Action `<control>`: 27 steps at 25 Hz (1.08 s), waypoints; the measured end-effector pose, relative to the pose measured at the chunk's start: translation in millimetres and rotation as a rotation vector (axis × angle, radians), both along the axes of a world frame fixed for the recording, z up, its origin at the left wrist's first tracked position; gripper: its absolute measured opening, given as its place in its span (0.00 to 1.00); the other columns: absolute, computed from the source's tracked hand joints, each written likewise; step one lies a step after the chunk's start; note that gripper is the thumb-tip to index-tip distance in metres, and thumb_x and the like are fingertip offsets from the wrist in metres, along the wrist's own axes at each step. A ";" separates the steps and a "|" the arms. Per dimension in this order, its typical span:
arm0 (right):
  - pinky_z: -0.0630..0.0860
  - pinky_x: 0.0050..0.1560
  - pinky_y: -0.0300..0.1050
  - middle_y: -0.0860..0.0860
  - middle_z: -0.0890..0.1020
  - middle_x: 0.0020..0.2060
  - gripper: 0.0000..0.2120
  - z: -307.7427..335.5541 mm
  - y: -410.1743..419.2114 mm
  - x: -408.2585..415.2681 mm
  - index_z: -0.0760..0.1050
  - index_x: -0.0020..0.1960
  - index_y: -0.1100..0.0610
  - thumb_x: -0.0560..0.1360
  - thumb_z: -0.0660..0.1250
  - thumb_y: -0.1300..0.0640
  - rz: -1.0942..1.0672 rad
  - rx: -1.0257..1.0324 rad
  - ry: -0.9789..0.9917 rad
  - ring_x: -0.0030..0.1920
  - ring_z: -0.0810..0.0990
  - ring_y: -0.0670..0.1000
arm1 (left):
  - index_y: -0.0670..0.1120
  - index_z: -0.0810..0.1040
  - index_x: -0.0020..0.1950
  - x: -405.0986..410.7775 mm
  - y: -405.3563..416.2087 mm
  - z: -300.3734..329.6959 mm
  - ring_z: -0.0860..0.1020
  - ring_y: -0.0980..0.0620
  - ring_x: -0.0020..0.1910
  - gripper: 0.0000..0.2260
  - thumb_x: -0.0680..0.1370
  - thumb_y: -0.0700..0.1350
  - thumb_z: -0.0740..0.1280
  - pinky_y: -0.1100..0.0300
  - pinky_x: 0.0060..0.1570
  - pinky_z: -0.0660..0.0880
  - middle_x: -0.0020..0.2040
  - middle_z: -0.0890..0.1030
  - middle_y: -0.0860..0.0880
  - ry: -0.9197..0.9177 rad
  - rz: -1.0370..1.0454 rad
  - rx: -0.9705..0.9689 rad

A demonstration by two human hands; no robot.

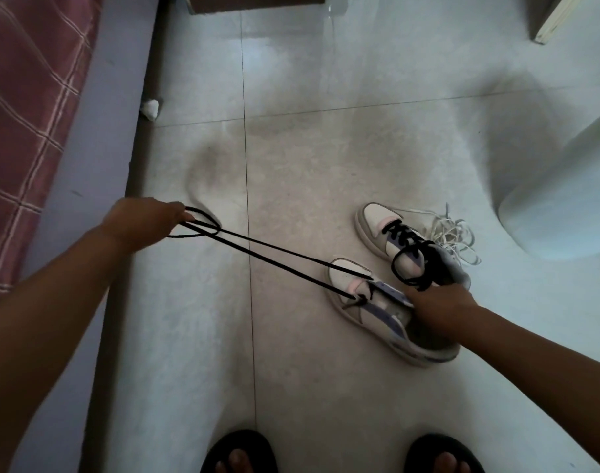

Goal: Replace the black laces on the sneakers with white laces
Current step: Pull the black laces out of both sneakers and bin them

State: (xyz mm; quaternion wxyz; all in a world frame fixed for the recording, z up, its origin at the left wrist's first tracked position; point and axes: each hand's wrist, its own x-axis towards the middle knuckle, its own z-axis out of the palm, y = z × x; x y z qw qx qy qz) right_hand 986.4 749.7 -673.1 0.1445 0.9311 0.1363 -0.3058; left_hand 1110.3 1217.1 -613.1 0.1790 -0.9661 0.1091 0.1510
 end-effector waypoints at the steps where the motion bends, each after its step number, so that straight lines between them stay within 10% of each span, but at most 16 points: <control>1: 0.75 0.49 0.44 0.49 0.78 0.58 0.21 -2.6 -1.8 1.2 0.64 0.67 0.49 0.76 0.59 0.46 0.002 -0.005 0.009 0.57 0.78 0.53 | 0.53 0.73 0.56 0.4 1.9 -1.4 0.74 0.49 0.36 0.11 0.82 0.53 0.54 0.59 0.37 0.68 0.36 0.72 0.51 0.012 0.050 -0.006; 8: 0.71 0.43 0.43 0.59 0.78 0.49 0.25 -1.4 -12.9 -12.7 0.72 0.62 0.59 0.73 0.63 0.42 -0.801 0.158 -0.070 0.48 0.78 0.58 | 0.46 0.74 0.63 1.7 40.8 -6.0 0.77 0.41 0.51 0.14 0.80 0.49 0.60 0.49 0.55 0.73 0.54 0.78 0.41 0.066 0.478 0.049; 15: 0.74 0.47 0.47 0.53 0.79 0.54 0.09 8.0 42.2 4.9 0.65 0.55 0.53 0.78 0.58 0.50 -0.230 0.175 0.059 0.54 0.79 0.55 | 0.40 0.71 0.63 -22.0 -80.0 20.5 0.76 0.38 0.55 0.16 0.81 0.50 0.58 0.47 0.55 0.71 0.57 0.77 0.38 -0.060 0.310 -0.512; 19: 0.70 0.62 0.50 0.56 0.67 0.68 0.38 43.5 78.6 35.9 0.47 0.75 0.48 0.74 0.66 0.44 -0.400 0.768 0.059 0.66 0.69 0.55 | 0.44 0.67 0.70 -26.2 -108.9 70.8 0.73 0.47 0.50 0.19 0.79 0.36 0.58 0.58 0.50 0.71 0.56 0.68 0.43 0.006 0.134 -0.383; 22: 0.53 0.73 0.46 0.39 0.49 0.75 0.55 95.6 110.3 54.0 0.36 0.74 0.38 0.64 0.74 0.38 -0.229 1.133 -0.064 0.75 0.48 0.44 | 0.52 0.76 0.63 -39.1 -143.0 121.0 0.71 0.59 0.38 0.17 0.78 0.37 0.64 0.72 0.38 0.66 0.46 0.68 0.55 0.099 -0.087 -0.695; 24: 0.57 0.71 0.37 0.32 0.57 0.70 0.48 117.2 130.5 55.8 0.50 0.73 0.38 0.62 0.77 0.44 -0.251 1.433 0.022 0.71 0.56 0.36 | 0.58 0.77 0.58 -48.2 -168.6 151.7 0.76 0.61 0.43 0.16 0.76 0.39 0.67 0.74 0.43 0.71 0.46 0.73 0.57 0.129 -0.256 -0.996; 27: 0.76 0.57 0.43 0.44 0.82 0.46 0.14 118.7 129.8 49.7 0.77 0.53 0.49 0.69 0.75 0.57 -0.500 1.582 0.209 0.47 0.80 0.39 | 0.55 0.78 0.52 -46.1 -179.8 172.1 0.81 0.57 0.43 0.13 0.74 0.37 0.68 0.70 0.45 0.77 0.45 0.80 0.53 0.000 -0.179 -1.420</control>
